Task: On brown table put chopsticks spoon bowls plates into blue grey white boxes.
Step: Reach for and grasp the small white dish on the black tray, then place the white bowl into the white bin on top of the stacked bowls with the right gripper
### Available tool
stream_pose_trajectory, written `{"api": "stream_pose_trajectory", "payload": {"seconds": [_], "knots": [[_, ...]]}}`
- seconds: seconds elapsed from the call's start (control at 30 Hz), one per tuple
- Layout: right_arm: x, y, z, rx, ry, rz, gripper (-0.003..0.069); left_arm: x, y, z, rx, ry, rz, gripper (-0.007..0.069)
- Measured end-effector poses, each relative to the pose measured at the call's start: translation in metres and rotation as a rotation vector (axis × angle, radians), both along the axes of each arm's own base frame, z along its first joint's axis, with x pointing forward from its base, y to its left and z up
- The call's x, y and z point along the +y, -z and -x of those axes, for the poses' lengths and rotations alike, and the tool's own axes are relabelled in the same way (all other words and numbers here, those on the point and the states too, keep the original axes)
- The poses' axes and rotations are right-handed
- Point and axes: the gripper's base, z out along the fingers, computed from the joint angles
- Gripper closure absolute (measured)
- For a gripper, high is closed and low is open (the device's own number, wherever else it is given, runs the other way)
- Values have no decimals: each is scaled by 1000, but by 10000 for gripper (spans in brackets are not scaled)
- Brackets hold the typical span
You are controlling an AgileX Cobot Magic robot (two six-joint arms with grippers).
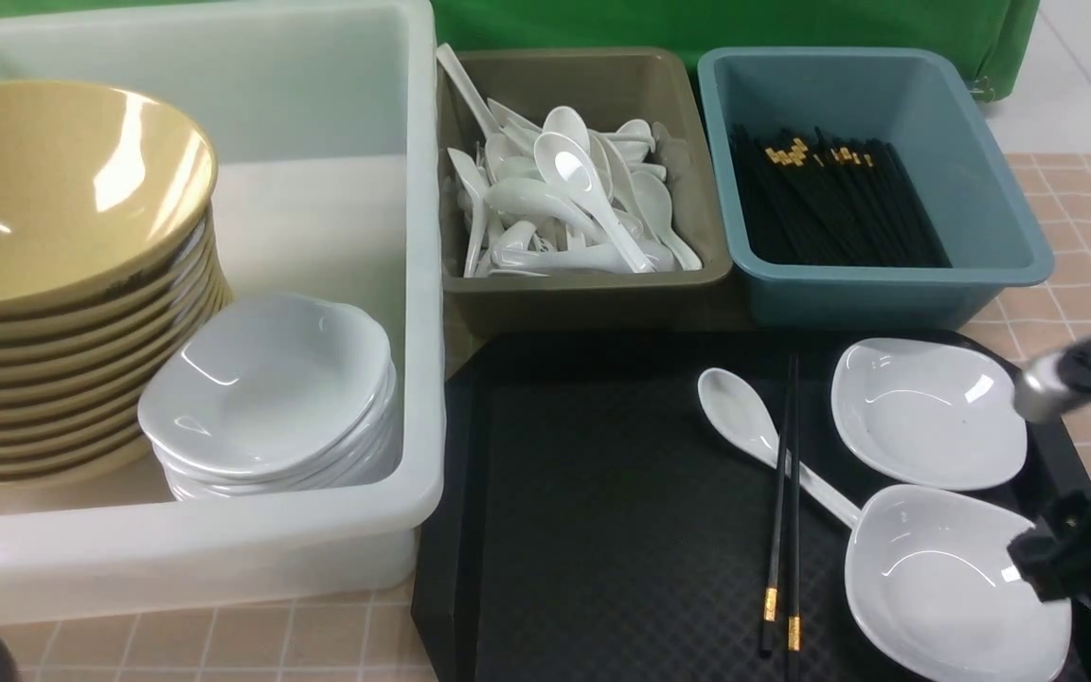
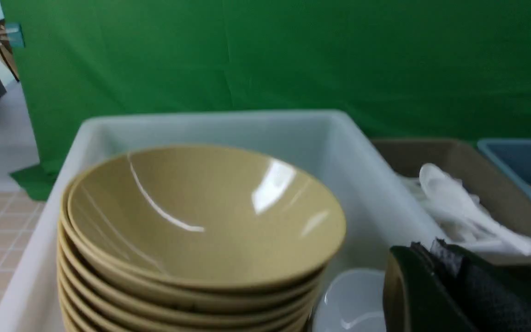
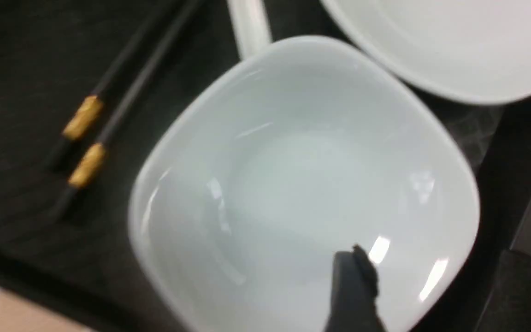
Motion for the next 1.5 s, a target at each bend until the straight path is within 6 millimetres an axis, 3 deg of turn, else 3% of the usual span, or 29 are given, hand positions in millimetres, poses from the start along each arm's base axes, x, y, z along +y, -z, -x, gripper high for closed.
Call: {"api": "stream_pose_trajectory", "payload": {"seconds": [0.13, 0.23, 0.37, 0.5, 0.6, 0.67, 0.73, 0.77, 0.8, 0.9, 0.93, 1.03, 1.13, 1.2, 1.23, 1.33, 1.43, 1.5], "knots": [[0, 19, -28, 74, 9, 69, 171, -1, 46, -3, 107, 29, -8, 623], [-1, 37, -44, 128, 37, 114, 167, -1, 66, -7, 160, 46, -14, 623], [3, 54, -53, 175, 55, 94, 180, -1, 69, -9, 132, 51, -15, 623], [11, 57, -55, 213, 28, 30, 335, -1, 64, -11, 65, 45, -15, 623], [13, 51, -54, 229, 25, 6, 380, -1, 64, -11, 64, 45, -15, 623], [13, 39, -50, 236, 7, 2, 431, -1, 65, -11, 65, 45, -15, 623], [14, 5, -43, 186, -7, -27, 543, -1, 65, -11, 65, 45, -15, 623], [14, 2, -42, 178, -9, -29, 550, -1, 65, -11, 65, 45, -15, 623], [15, -19, -40, 110, -15, -55, 580, -1, 65, -11, 65, 45, -15, 623], [28, -73, -40, -84, -48, -235, 582, -1, 65, -11, 65, 44, -13, 623], [30, -74, -40, -86, -54, -250, 582, -1, 65, -11, 65, 44, -12, 623], [68, -112, -44, -227, -180, -498, 582, -1, 65, -11, 66, 41, 2, 623], [118, -124, -49, -289, -324, -657, 582, -1, 65, -11, 67, 40, 7, 623], [155, -122, -59, -321, -395, -705, 582, -1, 65, -11, 67, 40, 8, 623], [158, -119, -59, -312, -404, -705, 582, -1, 65, -11, 67, 40, 8, 623], [209, -107, -74, -340, -468, -708, 582, -1, 65, -11, 66, 40, 11, 623], [238, -88, -91, -310, -472, -706, 567, -1, 65, -11, 68, 41, 12, 623], [243, -81, -96, -293, -471, -704, 551, -1, 65, -11, 72, 42, 12, 623]]}}
